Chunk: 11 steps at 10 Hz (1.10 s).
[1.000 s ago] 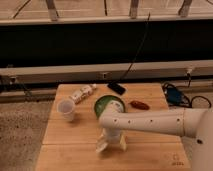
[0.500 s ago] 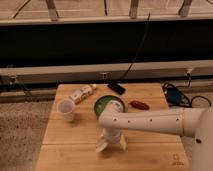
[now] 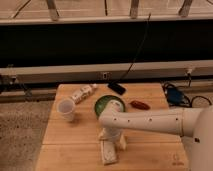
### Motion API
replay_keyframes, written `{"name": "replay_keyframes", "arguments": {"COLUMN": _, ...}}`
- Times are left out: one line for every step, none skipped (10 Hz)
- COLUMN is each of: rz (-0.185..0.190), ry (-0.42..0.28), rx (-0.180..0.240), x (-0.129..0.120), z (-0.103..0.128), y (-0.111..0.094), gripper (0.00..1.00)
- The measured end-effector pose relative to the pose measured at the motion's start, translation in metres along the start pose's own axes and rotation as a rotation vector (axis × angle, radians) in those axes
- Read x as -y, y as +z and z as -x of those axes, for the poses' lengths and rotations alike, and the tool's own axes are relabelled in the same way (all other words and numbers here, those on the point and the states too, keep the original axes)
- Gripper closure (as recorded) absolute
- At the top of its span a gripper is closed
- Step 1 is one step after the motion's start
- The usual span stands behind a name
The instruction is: Wipe the white sponge on the table
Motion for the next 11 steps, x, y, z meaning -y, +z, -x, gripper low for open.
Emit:
{"name": "replay_keyframes", "arguments": {"rz": -0.001, "ry": 0.001, "rx": 0.001, "x": 0.0008, "z": -0.0008, "y": 0.0005, "gripper": 0.2}}
{"name": "replay_keyframes", "arguments": {"rz": -0.002, "ry": 0.0, "rx": 0.003, "x": 0.0015, "z": -0.001, "y": 0.0008, "gripper": 0.2}}
{"name": "replay_keyframes", "arguments": {"rz": 0.0, "ry": 0.001, "rx": 0.002, "x": 0.001, "z": -0.0011, "y": 0.0, "gripper": 0.2}}
{"name": "replay_keyframes", "arguments": {"rz": 0.0, "ry": 0.001, "rx": 0.002, "x": 0.0011, "z": -0.0012, "y": -0.0015, "gripper": 0.2}}
{"name": "replay_keyframes", "arguments": {"rz": 0.0, "ry": 0.001, "rx": 0.004, "x": 0.0009, "z": -0.0014, "y": -0.0012, "gripper": 0.2}}
{"name": "replay_keyframes", "arguments": {"rz": -0.001, "ry": 0.002, "rx": 0.008, "x": 0.0018, "z": -0.0022, "y": -0.0001, "gripper": 0.2}}
{"name": "replay_keyframes", "arguments": {"rz": -0.001, "ry": 0.004, "rx": 0.01, "x": 0.001, "z": -0.0025, "y": -0.0003, "gripper": 0.2}}
{"name": "replay_keyframes", "arguments": {"rz": 0.0, "ry": 0.0, "rx": 0.009, "x": 0.0022, "z": -0.002, "y": -0.0024, "gripper": 0.2}}
{"name": "replay_keyframes", "arguments": {"rz": 0.0, "ry": 0.001, "rx": 0.009, "x": 0.0018, "z": -0.0024, "y": -0.0027, "gripper": 0.2}}
{"name": "replay_keyframes", "arguments": {"rz": 0.0, "ry": 0.001, "rx": 0.009, "x": 0.002, "z": -0.0025, "y": -0.0028, "gripper": 0.2}}
{"name": "replay_keyframes", "arguments": {"rz": -0.001, "ry": 0.003, "rx": 0.016, "x": 0.0025, "z": -0.0036, "y": -0.0011, "gripper": 0.2}}
